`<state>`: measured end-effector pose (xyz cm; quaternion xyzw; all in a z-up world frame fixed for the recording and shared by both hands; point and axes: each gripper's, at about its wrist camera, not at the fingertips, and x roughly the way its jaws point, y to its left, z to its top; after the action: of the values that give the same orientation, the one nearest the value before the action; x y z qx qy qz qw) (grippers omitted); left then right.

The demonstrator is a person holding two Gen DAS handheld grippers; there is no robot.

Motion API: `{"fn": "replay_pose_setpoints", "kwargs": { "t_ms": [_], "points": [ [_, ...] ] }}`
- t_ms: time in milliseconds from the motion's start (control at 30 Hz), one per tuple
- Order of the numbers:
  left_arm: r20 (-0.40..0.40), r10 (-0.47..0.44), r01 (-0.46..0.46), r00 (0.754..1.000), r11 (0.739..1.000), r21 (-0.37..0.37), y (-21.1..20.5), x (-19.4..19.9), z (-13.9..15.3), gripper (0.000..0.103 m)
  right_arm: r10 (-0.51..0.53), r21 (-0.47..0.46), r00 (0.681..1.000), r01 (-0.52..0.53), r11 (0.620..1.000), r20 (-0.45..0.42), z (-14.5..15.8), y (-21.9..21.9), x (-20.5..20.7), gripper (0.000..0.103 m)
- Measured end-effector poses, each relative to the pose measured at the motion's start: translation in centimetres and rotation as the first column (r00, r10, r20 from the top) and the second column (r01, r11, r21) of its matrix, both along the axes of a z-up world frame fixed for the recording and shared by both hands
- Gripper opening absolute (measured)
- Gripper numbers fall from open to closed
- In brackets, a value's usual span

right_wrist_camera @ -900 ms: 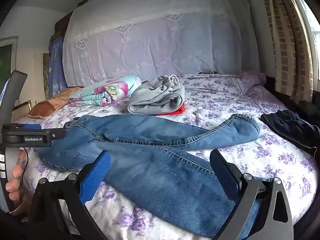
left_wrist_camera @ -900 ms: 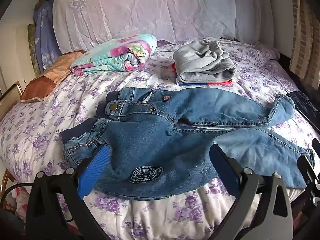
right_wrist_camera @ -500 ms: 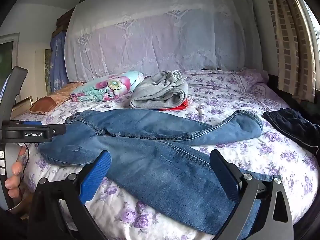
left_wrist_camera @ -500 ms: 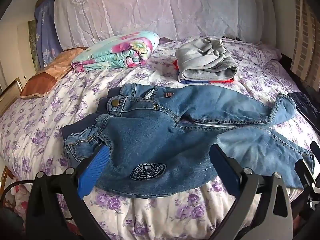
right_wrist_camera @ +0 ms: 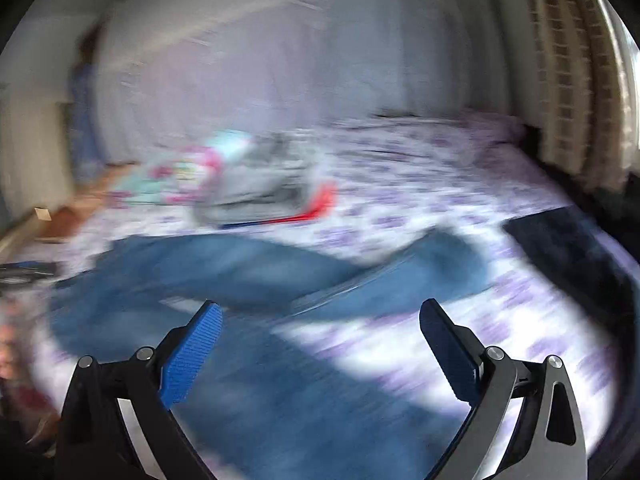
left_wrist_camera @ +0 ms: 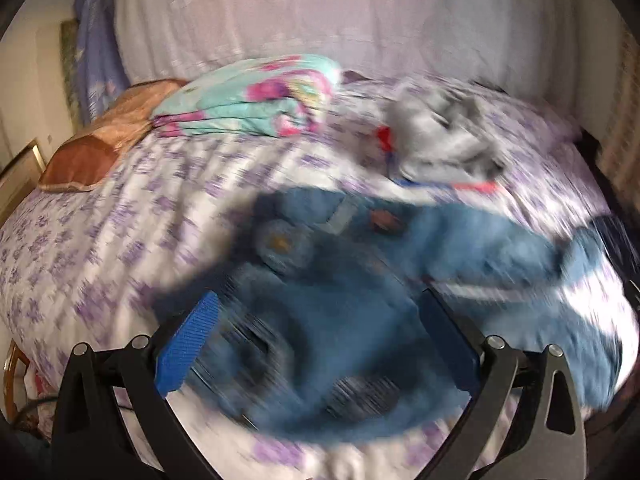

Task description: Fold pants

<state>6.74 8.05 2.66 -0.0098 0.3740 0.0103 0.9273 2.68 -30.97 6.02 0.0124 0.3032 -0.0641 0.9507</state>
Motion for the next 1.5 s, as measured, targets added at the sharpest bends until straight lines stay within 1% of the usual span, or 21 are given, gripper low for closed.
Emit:
{"fn": "replay_pose_setpoints", "kwargs": {
  "t_ms": [167,367,467,500,533,567,667,733,867,900,933,967,1033,1100,1167,1267,1300,1333,1367,1433,1500],
  "points": [
    [-0.147,0.045,-0.051,0.988,0.998,-0.034,5.1,8.9,-0.9,0.098,-0.053,-0.126,0.997,0.045,0.991,-0.061,0.2,-5.2,7.5,0.099],
    [-0.349,0.013,-0.046,0.937,0.995,-0.086,5.9,17.0,-5.7,0.098,-0.085,-0.076,0.979,0.072,0.995,-0.187,-2.6,-10.2,15.6,0.099],
    [-0.429,-0.006,-0.045,0.903,0.993,-0.109,4.8,18.9,-8.2,0.098,-0.056,0.046,0.951,0.074,0.996,-0.305,-6.1,-12.5,18.5,0.099],
    [-0.435,-0.021,-0.037,0.900,0.991,-0.125,4.3,19.1,-8.6,0.098,-0.009,0.096,0.944,0.043,0.994,-0.330,-6.8,-12.7,18.8,0.077],
    [-0.429,-0.032,-0.027,0.903,0.991,-0.132,3.8,19.1,-8.7,0.097,0.066,0.161,0.928,-0.007,0.987,-0.366,-7.8,-12.7,19.0,0.017],
    [-0.404,-0.042,-0.007,0.914,0.993,-0.119,3.0,18.8,-8.6,0.097,0.103,0.188,0.919,-0.032,0.982,-0.381,-7.9,-12.5,18.8,0.017],
    [-0.365,-0.016,0.003,0.931,0.999,-0.037,2.0,17.7,-8.3,0.082,0.218,0.165,0.942,-0.180,0.970,-0.257,-5.2,-11.3,14.8,0.017],
    [-0.355,-0.020,0.000,0.935,0.998,-0.056,2.4,17.2,-8.1,0.077,0.302,0.172,0.930,-0.269,0.948,-0.212,-3.6,-11.7,10.5,0.016],
    [-0.353,-0.037,0.001,0.935,0.995,-0.103,3.4,16.6,-7.4,0.076,0.392,0.217,0.847,-0.333,0.918,-0.359,-5.3,-14.0,2.9,0.019],
    [-0.356,-0.038,0.003,0.934,0.995,-0.098,3.5,16.9,-7.1,0.076,0.380,0.208,0.835,-0.321,0.924,-0.398,-5.9,-14.4,2.0,0.030],
    [-0.358,-0.037,0.005,0.933,0.996,-0.089,3.3,17.1,-7.0,0.076,0.346,0.189,0.837,-0.292,0.938,-0.424,-6.3,-15.1,0.9,0.043],
    [-0.361,-0.036,0.007,0.932,0.997,-0.082,3.1,17.3,-6.8,0.076,0.292,0.167,0.861,-0.244,0.955,-0.417,-6.1,-16.0,-0.2,0.065],
    [-0.367,-0.030,0.002,0.930,0.997,-0.076,2.8,18.1,-6.7,0.078,0.231,0.178,0.903,-0.176,0.968,-0.361,-4.9,-17.2,-0.5,0.081],
    [-0.378,-0.026,-0.008,0.926,0.996,-0.089,2.8,19.1,-6.7,0.081,0.194,0.293,0.945,-0.113,0.949,-0.264,-3.2,-18.7,0.2,0.095],
    [-0.385,-0.030,-0.010,0.922,0.995,-0.102,2.8,19.7,-7.0,0.084,0.176,0.369,0.957,-0.082,0.926,-0.229,-3.1,-19.5,1.8,0.099],
    [-0.404,-0.033,-0.007,0.914,0.995,-0.097,2.7,20.7,-8.1,0.085,0.155,0.417,0.930,-0.002,0.909,-0.334,-5.6,-19.1,6.2,0.099],
    [-0.409,-0.034,-0.006,0.912,0.995,-0.096,2.7,20.8,-8.4,0.085,0.147,0.380,0.901,0.022,0.925,-0.408,-7.3,-18.3,8.1,0.092],
    [-0.411,-0.034,-0.004,0.911,0.996,-0.092,2.6,20.8,-8.7,0.084,0.140,0.353,0.877,0.035,0.935,-0.459,-8.6,-17.8,8.8,0.054],
    [-0.399,-0.031,0.001,0.916,0.997,-0.076,2.4,20.6,-8.6,0.081,0.144,0.333,0.861,0.031,0.942,-0.488,-9.6,-17.3,9.8,0.039],
    [-0.351,-0.029,0.018,0.936,0.999,-0.033,2.0,19.8,-7.7,0.060,0.162,0.302,0.891,-0.029,0.953,-0.425,-8.8,-15.8,10.2,0.022],
    [-0.295,-0.055,0.050,0.954,0.998,-0.023,1.7,18.6,-6.3,0.048,0.188,0.258,0.919,-0.099,0.961,-0.346,-6.8,-14.6,9.9,0.021]
  ]
}}
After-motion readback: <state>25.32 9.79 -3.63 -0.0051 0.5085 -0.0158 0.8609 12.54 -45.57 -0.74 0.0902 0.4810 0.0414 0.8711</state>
